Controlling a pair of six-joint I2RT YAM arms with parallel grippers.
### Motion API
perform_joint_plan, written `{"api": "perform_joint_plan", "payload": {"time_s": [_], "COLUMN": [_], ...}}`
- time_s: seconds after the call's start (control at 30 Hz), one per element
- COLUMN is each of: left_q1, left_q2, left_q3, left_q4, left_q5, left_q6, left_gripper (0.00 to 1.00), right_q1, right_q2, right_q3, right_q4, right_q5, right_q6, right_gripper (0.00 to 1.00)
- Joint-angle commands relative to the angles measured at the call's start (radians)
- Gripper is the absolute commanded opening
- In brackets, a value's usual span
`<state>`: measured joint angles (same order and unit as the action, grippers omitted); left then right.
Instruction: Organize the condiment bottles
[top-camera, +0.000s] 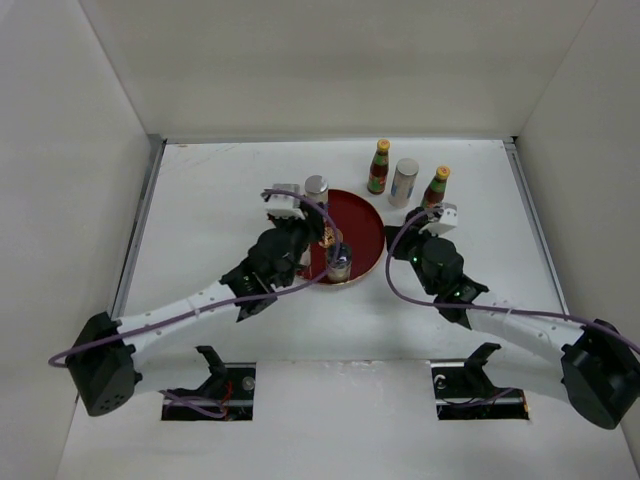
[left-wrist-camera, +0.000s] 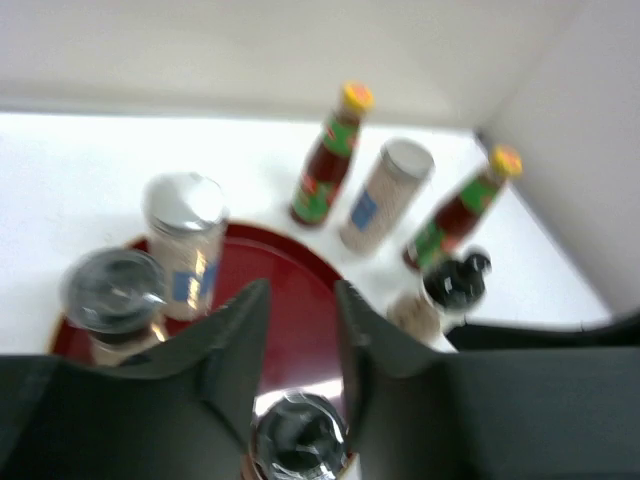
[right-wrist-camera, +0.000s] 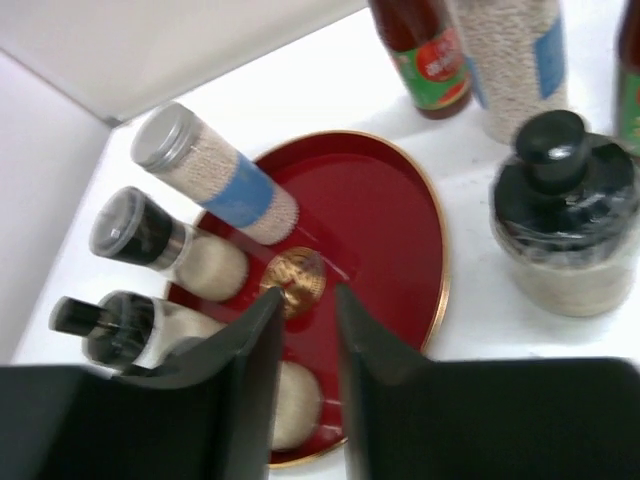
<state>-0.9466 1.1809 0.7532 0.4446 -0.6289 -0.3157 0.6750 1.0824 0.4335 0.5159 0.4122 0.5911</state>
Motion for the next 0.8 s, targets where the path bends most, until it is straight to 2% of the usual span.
{"api": "perform_joint_plan", "payload": {"time_s": [0.0,0.1,0.23,0.37,0.47,0.57,0.77], "left_q1": [0.074,0.149,0.269,0.346,0.392,0.409,0.435], "left_q2": [-0.105,-0.194,-0.267,-0.316,-0.343,-0.343,-0.3], "left_q3": [-0.105,-0.217,-0.372,-0.475,-0.528,-0.581,-0.588], "left_q4": [0.091,0.092,0.092,0.1,0.132,0.183,0.198], "left_q5": [-0.072,-0.103,-0.141,-0.134,-0.095,-0.058,0.0], "left_q6": [-0.032,-0.115,-0.227,-0.307,-0.321,-0.374,-0.401], "left_gripper": [0.24,0.21,0.2,0.2,0.21,0.23,0.28], "right_q1": [0.033,0.037,-0.01,-0.09,-0.149,-0.202,-0.226], "right_q2": [0.02,0.054,0.146,0.269,0.387,0.496,0.692], "right_q3": [0.102,0.164,0.292,0.479,0.638,0.79,1.05], "right_q4": [-0.014,-0.071,-0.128,-0.207,-0.273,-0.333,-0.448], "right_q5": [0.002,0.004,-0.015,-0.023,-0.026,-0.021,-0.006], "right_q6": [-0.034,-0.039,-0.096,-0.145,-0.215,-0.258,-0.349], "right_gripper": [0.25,0.18,0.22,0.34,0.55,0.68,0.74]}}
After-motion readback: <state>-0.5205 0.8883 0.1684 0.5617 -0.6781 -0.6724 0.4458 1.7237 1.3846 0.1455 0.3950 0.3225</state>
